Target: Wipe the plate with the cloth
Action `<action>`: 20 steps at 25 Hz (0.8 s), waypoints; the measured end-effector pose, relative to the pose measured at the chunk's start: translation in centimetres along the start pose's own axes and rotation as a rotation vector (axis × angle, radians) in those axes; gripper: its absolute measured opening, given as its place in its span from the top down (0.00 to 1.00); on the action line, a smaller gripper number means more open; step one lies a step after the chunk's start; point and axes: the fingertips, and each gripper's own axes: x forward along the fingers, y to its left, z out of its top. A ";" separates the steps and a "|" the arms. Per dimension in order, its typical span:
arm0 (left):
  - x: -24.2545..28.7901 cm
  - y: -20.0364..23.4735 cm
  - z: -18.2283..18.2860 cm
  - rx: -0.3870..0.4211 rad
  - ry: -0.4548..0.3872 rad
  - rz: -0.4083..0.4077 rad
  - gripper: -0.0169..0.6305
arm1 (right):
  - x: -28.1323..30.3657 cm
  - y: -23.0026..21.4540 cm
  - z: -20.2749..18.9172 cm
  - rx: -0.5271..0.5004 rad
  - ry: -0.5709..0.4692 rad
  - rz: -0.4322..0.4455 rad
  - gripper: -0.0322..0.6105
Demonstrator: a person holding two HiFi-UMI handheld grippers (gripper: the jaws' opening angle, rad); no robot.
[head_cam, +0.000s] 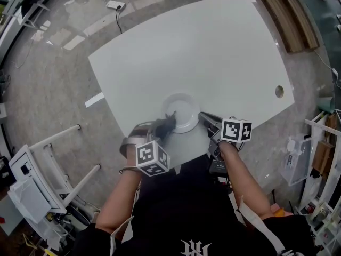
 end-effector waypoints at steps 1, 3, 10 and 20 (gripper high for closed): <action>0.1 -0.5 0.4 -0.002 -0.005 -0.009 0.90 | 0.0 0.0 0.0 0.000 -0.002 -0.001 0.92; 0.5 -1.4 1.5 -0.002 -0.018 -0.028 0.90 | -0.1 -0.1 0.0 -0.002 -0.004 -0.002 0.92; 2.2 -2.5 5.3 0.045 -0.055 -0.076 0.90 | 0.1 0.4 -0.1 -0.010 -0.006 -0.005 0.92; 4.4 2.0 7.6 0.026 -0.020 -0.039 0.90 | -0.1 0.1 -0.4 -0.016 0.010 -0.005 0.92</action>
